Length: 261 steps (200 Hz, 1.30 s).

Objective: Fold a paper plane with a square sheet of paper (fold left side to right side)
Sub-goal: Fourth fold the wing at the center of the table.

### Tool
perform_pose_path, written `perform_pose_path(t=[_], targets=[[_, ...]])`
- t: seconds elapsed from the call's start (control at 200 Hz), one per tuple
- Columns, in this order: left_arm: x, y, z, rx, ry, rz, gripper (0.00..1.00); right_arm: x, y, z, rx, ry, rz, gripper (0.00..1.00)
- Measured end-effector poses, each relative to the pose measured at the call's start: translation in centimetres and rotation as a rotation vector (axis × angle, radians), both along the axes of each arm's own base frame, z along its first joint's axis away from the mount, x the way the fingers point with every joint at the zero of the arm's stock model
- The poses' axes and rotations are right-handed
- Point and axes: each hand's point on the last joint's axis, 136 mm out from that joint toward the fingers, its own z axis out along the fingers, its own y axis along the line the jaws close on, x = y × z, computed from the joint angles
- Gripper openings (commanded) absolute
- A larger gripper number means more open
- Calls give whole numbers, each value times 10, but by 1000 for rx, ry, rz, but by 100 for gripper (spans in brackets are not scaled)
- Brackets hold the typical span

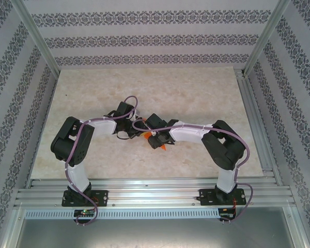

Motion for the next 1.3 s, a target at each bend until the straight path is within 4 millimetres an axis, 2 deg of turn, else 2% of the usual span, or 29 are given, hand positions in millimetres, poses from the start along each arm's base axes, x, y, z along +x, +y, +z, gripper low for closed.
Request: perform_pose_path(t=[0.34, 0.43, 0.55, 0.764, 1.069, 1.149, 1.304], targets=[[1, 0, 1, -5, 14, 16, 5, 2, 2, 1, 13, -6, -12, 30], [2, -1, 2, -6, 14, 18, 5, 3, 2, 1, 17, -6, -22, 31], [3, -1, 3, -8, 11, 18, 5, 3, 3, 2, 26, -3, -23, 39], [5, -2, 5, -11, 6, 18, 5, 7, 5, 8, 63, -1, -30, 38], [5, -2, 5, -11, 5, 17, 6, 11, 6, 12, 85, -8, -35, 23], [5, -2, 5, -11, 5, 18, 11, 11, 6, 13, 87, -10, -37, 19], [5, -2, 6, -5, 2, 8, 40, 12, 7, 13, 97, -6, -37, 6]])
